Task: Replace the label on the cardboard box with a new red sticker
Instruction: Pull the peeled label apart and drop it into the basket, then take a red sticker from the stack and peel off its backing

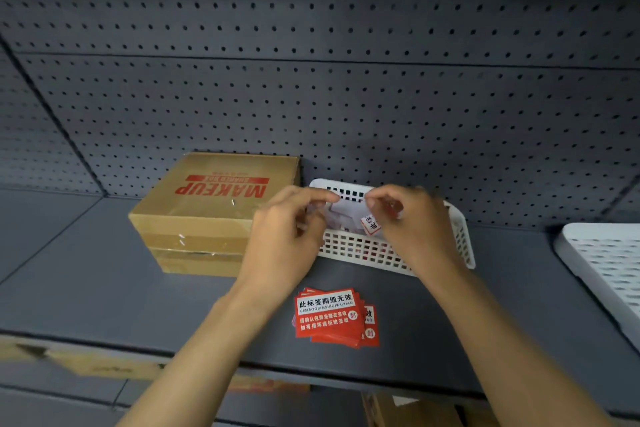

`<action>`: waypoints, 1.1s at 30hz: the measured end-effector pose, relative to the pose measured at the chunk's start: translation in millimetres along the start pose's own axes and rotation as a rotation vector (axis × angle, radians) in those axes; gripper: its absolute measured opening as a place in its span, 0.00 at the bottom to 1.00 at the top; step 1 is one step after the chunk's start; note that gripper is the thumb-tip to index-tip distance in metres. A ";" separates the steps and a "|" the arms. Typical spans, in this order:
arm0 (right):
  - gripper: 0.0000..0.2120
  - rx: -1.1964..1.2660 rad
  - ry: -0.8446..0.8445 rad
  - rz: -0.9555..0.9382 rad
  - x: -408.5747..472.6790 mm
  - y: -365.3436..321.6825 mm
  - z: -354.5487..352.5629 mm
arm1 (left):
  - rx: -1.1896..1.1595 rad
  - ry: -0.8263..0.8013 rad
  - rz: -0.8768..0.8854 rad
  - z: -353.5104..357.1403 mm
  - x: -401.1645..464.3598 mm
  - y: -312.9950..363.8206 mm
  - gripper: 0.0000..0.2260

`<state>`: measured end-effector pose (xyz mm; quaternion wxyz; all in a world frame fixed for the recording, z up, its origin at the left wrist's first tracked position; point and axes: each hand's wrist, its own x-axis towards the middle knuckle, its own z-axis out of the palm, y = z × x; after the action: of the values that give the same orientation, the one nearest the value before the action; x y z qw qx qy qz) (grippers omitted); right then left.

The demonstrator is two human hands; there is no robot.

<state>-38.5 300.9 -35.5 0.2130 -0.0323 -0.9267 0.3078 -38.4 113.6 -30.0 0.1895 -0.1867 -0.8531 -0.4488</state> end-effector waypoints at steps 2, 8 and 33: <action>0.07 0.001 -0.063 -0.083 -12.5 -8.0 1.1 | -0.042 -0.023 -0.027 2.0 -11.6 -7.8 0.15; 0.15 -0.162 -0.569 -0.131 -47.4 -13.7 15.9 | 0.003 -0.085 -0.097 6.7 -41.6 -25.4 0.11; 0.08 0.282 -0.443 -0.006 -40.8 -26.3 -9.3 | -0.523 -0.150 -0.521 -40.3 -56.7 -17.5 0.08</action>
<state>4.2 277.1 -28.8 0.0083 0.0686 -0.8988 0.4329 8.1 62.3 -48.8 -0.0483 -0.0377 -0.7401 -0.6697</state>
